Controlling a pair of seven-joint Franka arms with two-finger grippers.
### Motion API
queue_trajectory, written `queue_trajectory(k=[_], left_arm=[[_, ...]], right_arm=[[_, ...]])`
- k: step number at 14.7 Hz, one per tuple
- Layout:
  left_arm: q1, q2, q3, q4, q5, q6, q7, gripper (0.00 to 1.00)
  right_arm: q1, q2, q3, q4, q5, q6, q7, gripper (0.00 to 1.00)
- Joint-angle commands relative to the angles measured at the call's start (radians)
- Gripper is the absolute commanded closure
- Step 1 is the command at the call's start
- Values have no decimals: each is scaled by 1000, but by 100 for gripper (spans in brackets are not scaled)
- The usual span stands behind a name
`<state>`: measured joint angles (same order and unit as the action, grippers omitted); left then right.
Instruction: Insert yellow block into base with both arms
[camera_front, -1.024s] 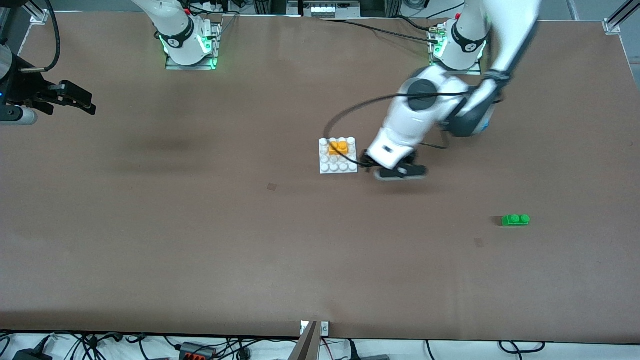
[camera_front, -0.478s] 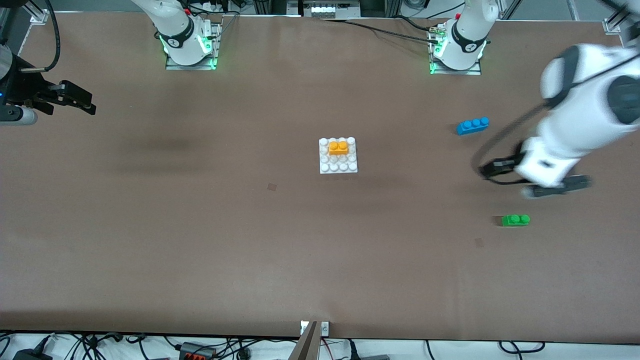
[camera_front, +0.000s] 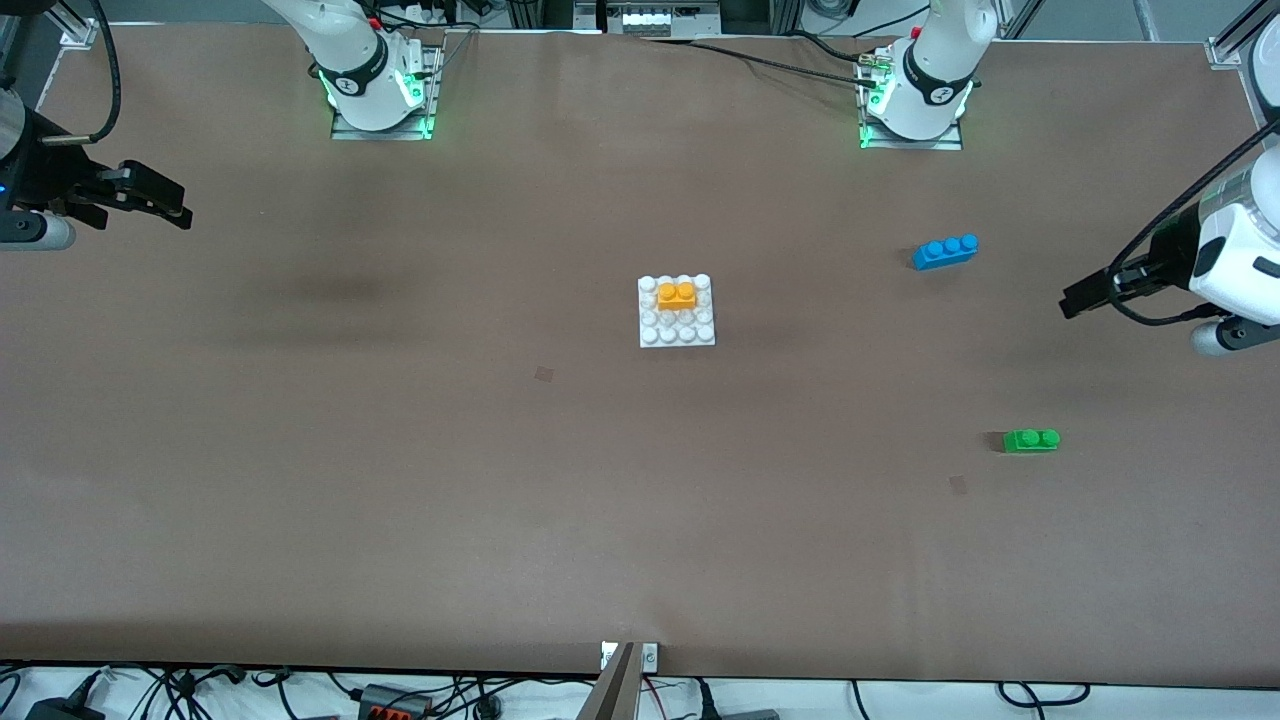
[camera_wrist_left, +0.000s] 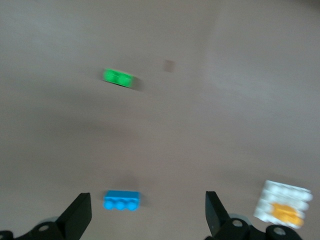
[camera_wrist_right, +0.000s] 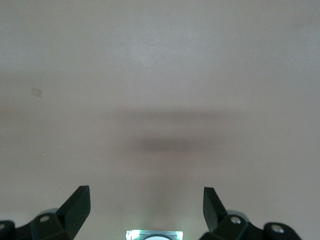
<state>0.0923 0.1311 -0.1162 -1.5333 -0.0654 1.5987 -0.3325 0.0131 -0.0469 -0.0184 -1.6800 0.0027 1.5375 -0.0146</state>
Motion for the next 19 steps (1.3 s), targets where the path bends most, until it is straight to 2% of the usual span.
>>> queue_trajectory(k=[1, 5, 7, 14, 19], left_arm=[[27, 16, 9, 15, -70, 0, 13, 0], [14, 15, -8, 7, -41, 0, 18, 0], [4, 12, -32, 9, 24, -9, 18, 0], [32, -10, -34, -8, 22, -26, 29, 0], [33, -10, -33, -5, 29, -26, 110, 0]], right_arm=[[1, -10, -2, 0, -1, -14, 2, 0], [5, -13, 1, 0, -1, -14, 2, 0], [5, -11, 2, -1, -1, -16, 2, 0], [5, -10, 0, 6, -1, -17, 2, 0], [4, -4, -2, 11, -1, -27, 1, 0]])
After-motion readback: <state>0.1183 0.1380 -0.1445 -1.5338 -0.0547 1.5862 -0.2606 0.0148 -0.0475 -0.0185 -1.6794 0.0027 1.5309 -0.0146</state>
